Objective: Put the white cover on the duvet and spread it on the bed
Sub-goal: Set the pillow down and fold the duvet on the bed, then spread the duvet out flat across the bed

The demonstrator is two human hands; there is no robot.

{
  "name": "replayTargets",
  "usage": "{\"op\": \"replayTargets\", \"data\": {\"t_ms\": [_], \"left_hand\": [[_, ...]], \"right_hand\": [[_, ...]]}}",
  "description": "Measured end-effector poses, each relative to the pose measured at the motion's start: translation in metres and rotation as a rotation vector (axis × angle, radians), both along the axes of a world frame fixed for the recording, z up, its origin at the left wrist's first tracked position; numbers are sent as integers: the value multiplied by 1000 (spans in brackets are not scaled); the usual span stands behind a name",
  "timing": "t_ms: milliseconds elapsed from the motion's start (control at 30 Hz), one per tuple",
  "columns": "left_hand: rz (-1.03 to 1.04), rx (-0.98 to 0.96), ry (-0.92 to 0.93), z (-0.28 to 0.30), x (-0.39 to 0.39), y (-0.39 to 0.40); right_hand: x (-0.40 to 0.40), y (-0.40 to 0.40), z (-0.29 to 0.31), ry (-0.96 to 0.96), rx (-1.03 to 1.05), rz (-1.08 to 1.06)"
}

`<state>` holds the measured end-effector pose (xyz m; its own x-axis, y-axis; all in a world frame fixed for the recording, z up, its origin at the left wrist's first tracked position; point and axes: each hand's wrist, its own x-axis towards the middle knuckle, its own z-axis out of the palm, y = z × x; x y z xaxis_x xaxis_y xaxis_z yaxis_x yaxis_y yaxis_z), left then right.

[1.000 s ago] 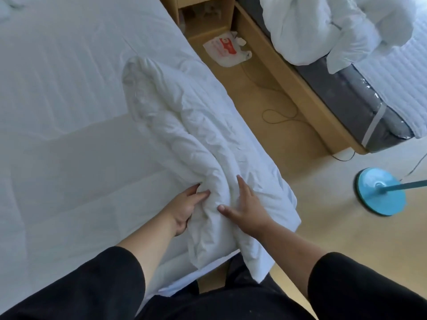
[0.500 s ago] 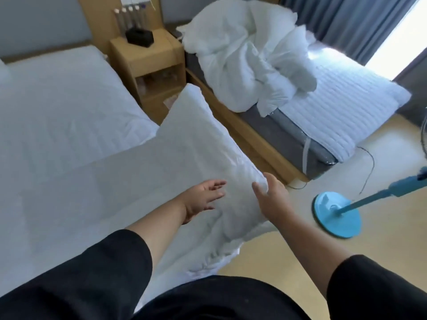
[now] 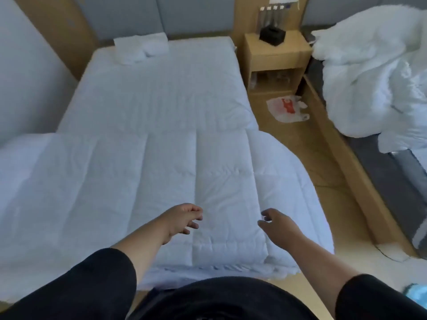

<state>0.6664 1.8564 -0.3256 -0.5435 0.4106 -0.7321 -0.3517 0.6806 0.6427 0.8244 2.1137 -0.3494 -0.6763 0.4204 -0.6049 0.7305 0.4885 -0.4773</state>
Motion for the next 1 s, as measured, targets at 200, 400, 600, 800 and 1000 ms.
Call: {"op": "replayTargets", "data": {"t_ms": [200, 400, 600, 800, 1000], "left_hand": [[321, -187, 92, 14, 11, -173], [716, -193, 45, 13, 63, -363], [983, -148, 63, 0, 109, -535], [1155, -131, 69, 5, 113, -681], [1120, -107, 60, -6, 48, -749]], "right_hand": [[-95, -115, 6, 58, 8, 379], [-156, -289, 2, 96, 21, 690], [-186, -473, -21, 40, 33, 897], [-207, -632, -15, -5, 9, 1007], [-271, -708, -15, -28, 32, 1004]]}}
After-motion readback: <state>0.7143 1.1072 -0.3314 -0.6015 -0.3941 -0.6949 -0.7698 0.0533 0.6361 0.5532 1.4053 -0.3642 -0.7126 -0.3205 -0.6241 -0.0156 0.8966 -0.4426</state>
